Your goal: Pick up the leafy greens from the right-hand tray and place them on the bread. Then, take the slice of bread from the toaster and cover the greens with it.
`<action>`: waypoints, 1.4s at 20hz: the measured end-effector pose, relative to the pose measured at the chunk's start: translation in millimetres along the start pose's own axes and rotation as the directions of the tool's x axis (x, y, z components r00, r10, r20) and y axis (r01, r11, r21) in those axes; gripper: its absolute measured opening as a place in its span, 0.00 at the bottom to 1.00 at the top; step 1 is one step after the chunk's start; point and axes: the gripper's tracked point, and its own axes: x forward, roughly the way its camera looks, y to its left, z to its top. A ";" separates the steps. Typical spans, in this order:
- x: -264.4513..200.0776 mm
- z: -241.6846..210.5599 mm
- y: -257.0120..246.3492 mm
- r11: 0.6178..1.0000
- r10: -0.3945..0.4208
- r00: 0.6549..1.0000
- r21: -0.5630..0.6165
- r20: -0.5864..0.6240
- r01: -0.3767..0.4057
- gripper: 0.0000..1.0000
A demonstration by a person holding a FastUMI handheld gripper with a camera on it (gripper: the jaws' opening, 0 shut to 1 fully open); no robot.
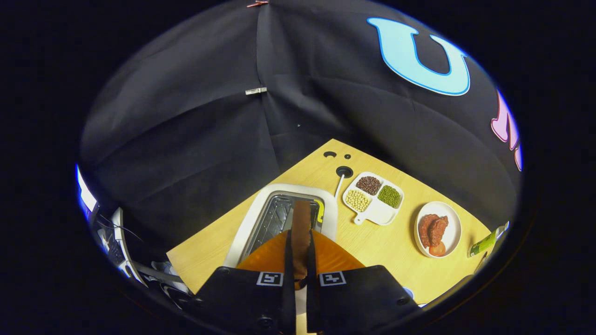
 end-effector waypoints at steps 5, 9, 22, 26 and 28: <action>-46.7 34.1 -5.9 0.998 0.035 0.996 0.042 0.088 -0.039 0.13; -96.3 54.8 -21.8 0.997 0.042 0.985 0.061 0.167 -0.053 0.13; -196.2 -63.7 -138.9 0.933 -0.149 0.971 0.351 0.190 0.074 0.14; -180.4 -127.0 -156.0 0.892 -0.200 0.972 0.433 0.127 0.127 0.13; -166.9 -147.1 -155.8 0.862 -0.202 0.973 0.492 0.111 0.123 0.14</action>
